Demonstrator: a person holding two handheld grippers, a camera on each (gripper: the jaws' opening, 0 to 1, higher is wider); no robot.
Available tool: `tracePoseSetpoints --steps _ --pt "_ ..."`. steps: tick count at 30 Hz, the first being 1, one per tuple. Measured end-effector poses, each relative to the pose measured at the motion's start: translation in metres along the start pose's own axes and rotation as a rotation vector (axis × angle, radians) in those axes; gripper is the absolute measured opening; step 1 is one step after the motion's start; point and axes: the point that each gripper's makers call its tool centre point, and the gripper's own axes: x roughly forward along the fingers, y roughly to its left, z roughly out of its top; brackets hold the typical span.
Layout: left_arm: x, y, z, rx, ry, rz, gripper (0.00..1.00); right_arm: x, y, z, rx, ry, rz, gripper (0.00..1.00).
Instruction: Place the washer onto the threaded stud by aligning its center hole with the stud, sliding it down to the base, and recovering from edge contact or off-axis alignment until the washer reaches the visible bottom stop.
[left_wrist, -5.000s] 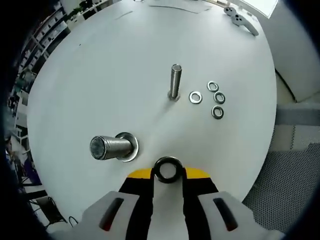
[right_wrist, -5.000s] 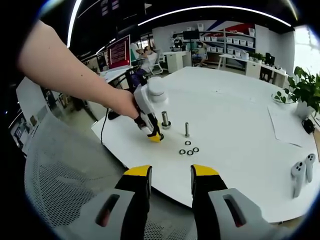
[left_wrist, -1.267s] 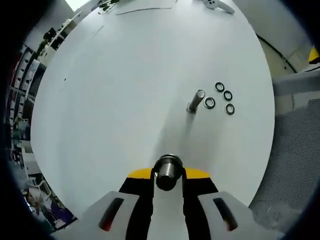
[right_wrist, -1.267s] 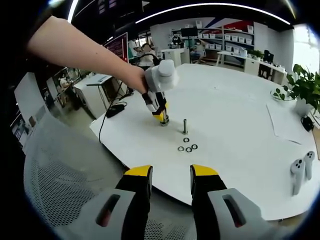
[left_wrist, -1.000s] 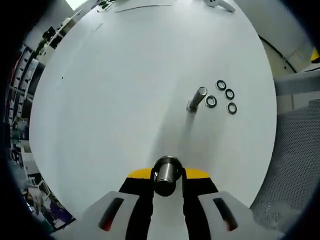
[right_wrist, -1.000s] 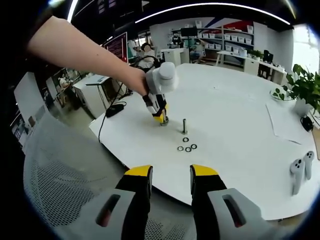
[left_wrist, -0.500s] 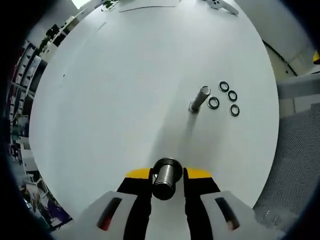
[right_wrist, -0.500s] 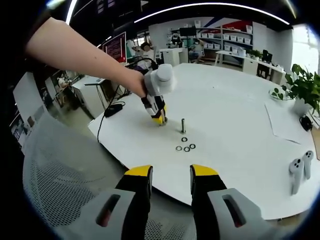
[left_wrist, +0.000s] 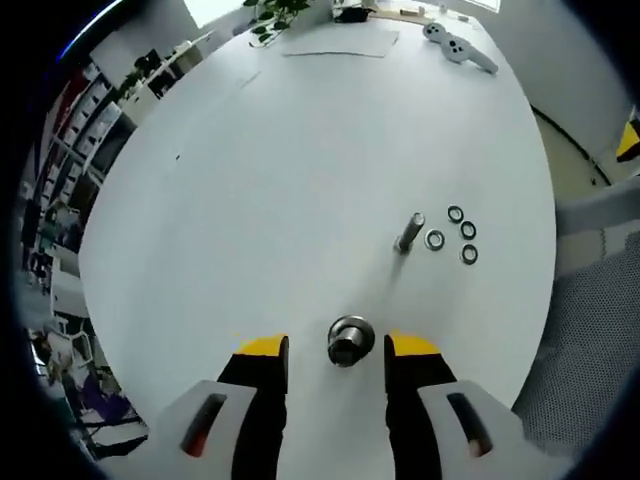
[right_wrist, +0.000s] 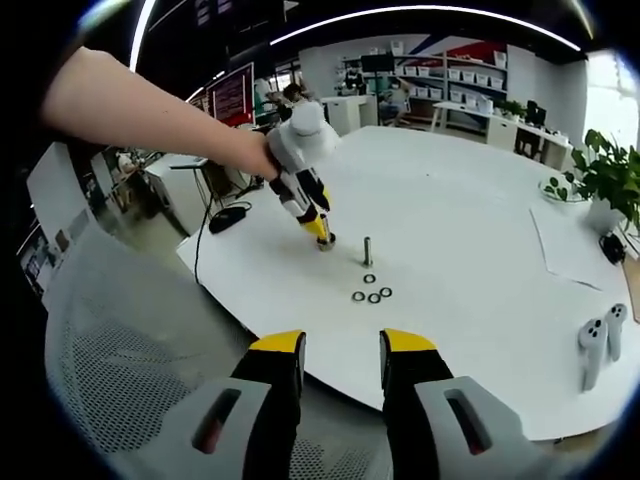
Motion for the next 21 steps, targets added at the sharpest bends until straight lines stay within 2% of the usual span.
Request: tracePoseSetpoints --steps 5,8,13,16,21 --pt "-0.023 0.000 0.000 -0.012 -0.071 0.034 0.37 0.001 0.002 -0.001 -0.005 0.006 0.007 0.32" --pt "-0.032 -0.002 -0.001 -0.048 -0.104 0.034 0.37 0.001 0.002 -0.001 -0.007 0.007 0.009 0.32" --pt "-0.049 -0.008 -0.003 -0.135 -0.198 0.037 0.39 0.001 0.002 -0.002 -0.011 0.010 0.007 0.32" --pt "-0.056 -0.010 -0.009 -0.146 -0.212 0.047 0.40 -0.001 0.000 0.001 -0.008 -0.008 -0.003 0.32" --pt "-0.065 -0.013 -0.021 -0.180 -0.254 0.075 0.42 0.000 0.000 -0.002 -0.010 0.009 -0.007 0.32"
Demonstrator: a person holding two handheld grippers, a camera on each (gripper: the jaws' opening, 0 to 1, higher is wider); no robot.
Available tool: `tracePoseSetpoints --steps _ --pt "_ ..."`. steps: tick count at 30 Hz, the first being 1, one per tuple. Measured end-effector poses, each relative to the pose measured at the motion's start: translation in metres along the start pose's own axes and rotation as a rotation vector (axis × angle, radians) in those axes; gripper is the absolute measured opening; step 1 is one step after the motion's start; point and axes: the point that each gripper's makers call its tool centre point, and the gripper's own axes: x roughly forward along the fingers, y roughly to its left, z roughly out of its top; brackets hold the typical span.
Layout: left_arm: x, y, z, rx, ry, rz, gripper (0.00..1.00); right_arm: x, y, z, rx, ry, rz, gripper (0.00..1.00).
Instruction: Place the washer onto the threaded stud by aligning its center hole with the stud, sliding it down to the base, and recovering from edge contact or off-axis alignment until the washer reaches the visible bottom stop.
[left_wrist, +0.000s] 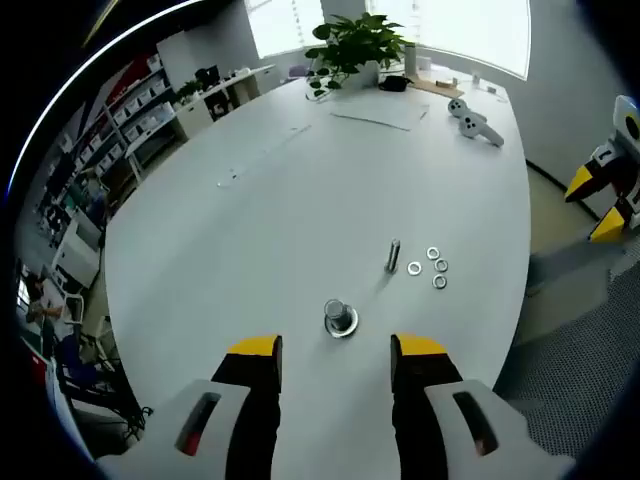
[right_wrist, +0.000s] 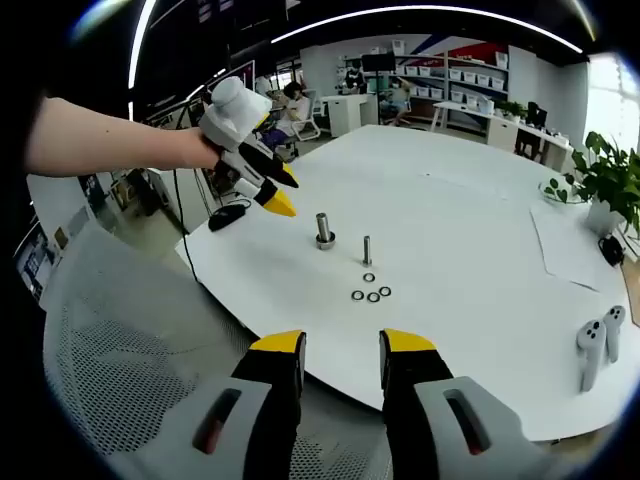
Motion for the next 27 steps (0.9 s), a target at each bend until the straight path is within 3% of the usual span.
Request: tracePoseSetpoints --steps 4,10,19,27 --pt "-0.006 0.002 -0.002 -0.036 -0.039 0.000 0.42 0.000 -0.002 -0.001 -0.002 0.008 -0.007 0.32" --pt "-0.024 0.000 0.006 -0.086 -0.143 0.014 0.43 0.000 -0.005 -0.005 0.002 0.031 -0.025 0.33" --pt "-0.053 0.007 -0.006 -0.143 -0.208 0.047 0.44 -0.001 -0.008 -0.010 -0.005 0.059 -0.049 0.33" --pt "-0.072 0.002 -0.017 -0.190 -0.256 0.050 0.46 -0.002 -0.013 -0.012 -0.011 0.071 -0.076 0.34"
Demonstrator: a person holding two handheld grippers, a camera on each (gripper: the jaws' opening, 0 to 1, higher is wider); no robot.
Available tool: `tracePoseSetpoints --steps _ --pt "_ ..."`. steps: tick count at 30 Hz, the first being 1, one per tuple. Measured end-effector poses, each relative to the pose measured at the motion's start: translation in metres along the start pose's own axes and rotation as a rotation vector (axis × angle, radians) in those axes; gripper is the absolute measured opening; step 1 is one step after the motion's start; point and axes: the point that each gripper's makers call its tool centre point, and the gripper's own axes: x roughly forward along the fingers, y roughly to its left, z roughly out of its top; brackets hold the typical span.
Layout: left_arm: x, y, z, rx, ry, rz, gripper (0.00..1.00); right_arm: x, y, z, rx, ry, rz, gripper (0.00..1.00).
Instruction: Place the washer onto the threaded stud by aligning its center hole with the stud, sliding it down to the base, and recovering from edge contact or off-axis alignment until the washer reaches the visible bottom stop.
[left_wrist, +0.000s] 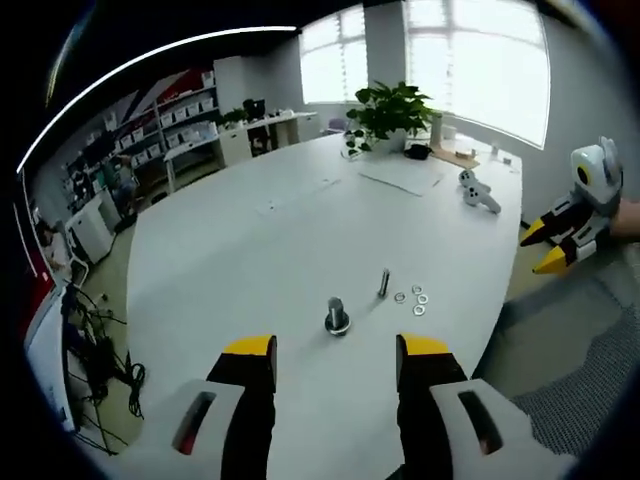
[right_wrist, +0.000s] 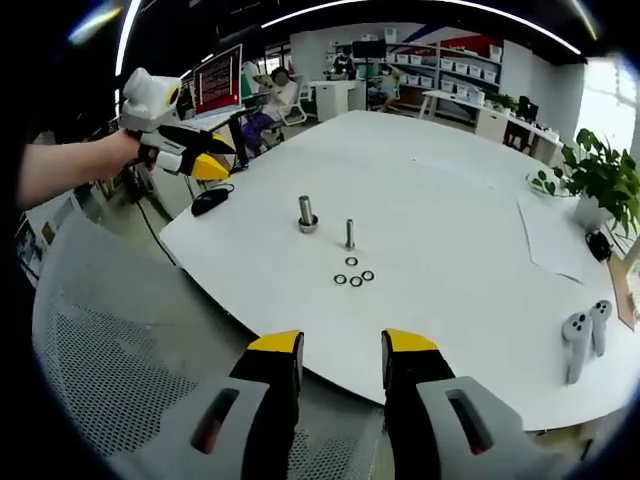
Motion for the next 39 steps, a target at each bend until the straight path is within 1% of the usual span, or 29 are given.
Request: tracePoseSetpoints --steps 8,13,16,19,22,24,28,32,35,37,39 --pt "-0.022 -0.011 -0.006 -0.047 -0.044 0.000 0.48 0.000 -0.002 -0.001 -0.003 0.006 -0.013 0.34" --pt "-0.034 -0.016 -0.015 -0.084 -0.051 -0.006 0.49 0.000 -0.004 -0.002 0.002 0.016 -0.023 0.34" --pt "-0.040 -0.017 -0.021 -0.091 -0.058 0.000 0.49 -0.001 -0.005 -0.003 0.017 0.013 -0.026 0.34" --pt "-0.046 -0.021 -0.028 -0.102 -0.059 -0.007 0.50 -0.001 -0.007 -0.003 0.015 0.017 -0.035 0.34" --pt "-0.052 -0.023 -0.029 -0.111 -0.071 -0.006 0.50 -0.001 -0.008 -0.004 0.013 0.022 -0.042 0.34" --pt "-0.056 -0.024 -0.030 -0.132 -0.080 -0.006 0.52 -0.001 -0.008 -0.004 0.016 0.024 -0.045 0.34" --pt "-0.064 -0.024 -0.032 -0.139 -0.087 0.000 0.52 -0.001 -0.010 -0.004 0.012 0.024 -0.054 0.34" --pt "-0.076 -0.023 -0.030 -0.155 -0.115 0.012 0.52 -0.001 -0.011 -0.004 0.011 0.025 -0.060 0.34" --pt "-0.081 -0.024 -0.035 -0.168 -0.117 0.013 0.52 -0.001 -0.011 -0.005 0.006 0.031 -0.063 0.34" --pt "-0.083 -0.024 -0.042 -0.168 -0.111 0.020 0.52 -0.001 -0.011 -0.005 0.005 0.030 -0.064 0.34" --pt "-0.085 -0.025 -0.048 -0.184 -0.102 0.019 0.52 -0.001 -0.012 -0.006 0.006 0.034 -0.068 0.34"
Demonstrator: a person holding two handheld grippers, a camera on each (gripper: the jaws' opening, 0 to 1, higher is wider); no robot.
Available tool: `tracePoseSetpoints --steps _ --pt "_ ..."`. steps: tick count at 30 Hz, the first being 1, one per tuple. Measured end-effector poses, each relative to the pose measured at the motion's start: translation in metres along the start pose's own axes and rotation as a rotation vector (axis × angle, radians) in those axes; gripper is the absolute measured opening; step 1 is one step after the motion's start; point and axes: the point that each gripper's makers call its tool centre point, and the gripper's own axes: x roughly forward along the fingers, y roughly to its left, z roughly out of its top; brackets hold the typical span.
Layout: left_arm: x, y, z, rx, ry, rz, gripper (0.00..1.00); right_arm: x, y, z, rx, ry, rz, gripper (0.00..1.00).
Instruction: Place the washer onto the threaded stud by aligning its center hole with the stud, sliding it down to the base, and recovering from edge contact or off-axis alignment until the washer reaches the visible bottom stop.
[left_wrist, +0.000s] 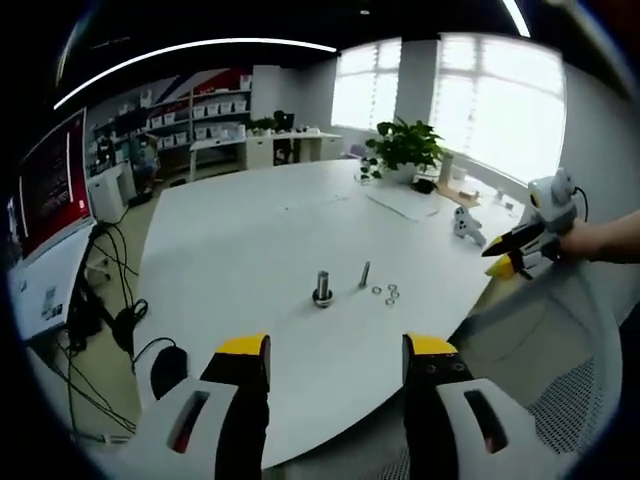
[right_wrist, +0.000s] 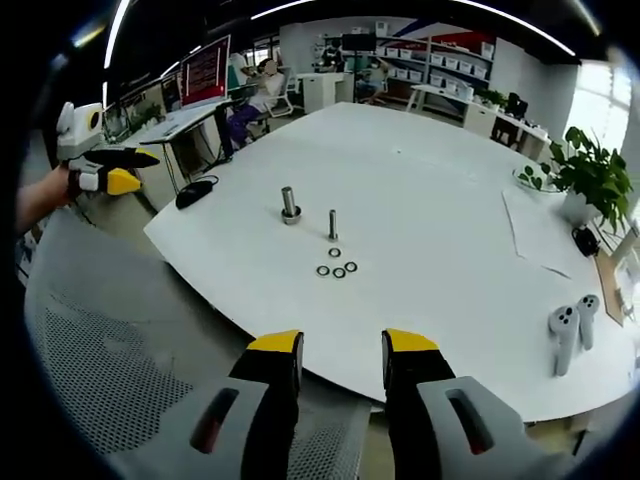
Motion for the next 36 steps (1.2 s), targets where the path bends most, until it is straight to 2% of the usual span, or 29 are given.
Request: tracePoseSetpoints --steps 4,8,16,18,23,31,36 --pt "-0.003 -0.003 -0.006 -0.012 0.004 -0.005 0.51 0.000 -0.001 0.000 0.002 0.000 -0.006 0.34" --pt "-0.002 -0.008 -0.005 -0.030 -0.009 -0.015 0.51 0.000 -0.002 -0.001 -0.003 0.006 -0.009 0.34" --pt "0.002 -0.016 -0.003 -0.017 -0.016 -0.036 0.51 0.000 -0.003 -0.002 0.000 0.011 -0.018 0.34" --pt "0.003 -0.016 -0.006 -0.026 0.004 -0.045 0.51 0.001 -0.003 -0.003 0.000 0.012 -0.016 0.34" --pt "0.004 -0.018 -0.003 -0.008 -0.004 -0.051 0.50 0.001 -0.002 -0.004 -0.006 0.024 -0.015 0.34" --pt "0.007 -0.021 -0.010 -0.012 0.016 -0.071 0.50 0.002 -0.002 -0.006 -0.010 0.034 -0.016 0.34" --pt "0.010 -0.024 -0.016 0.020 0.042 -0.074 0.46 0.002 -0.003 -0.007 -0.009 0.041 -0.017 0.34"
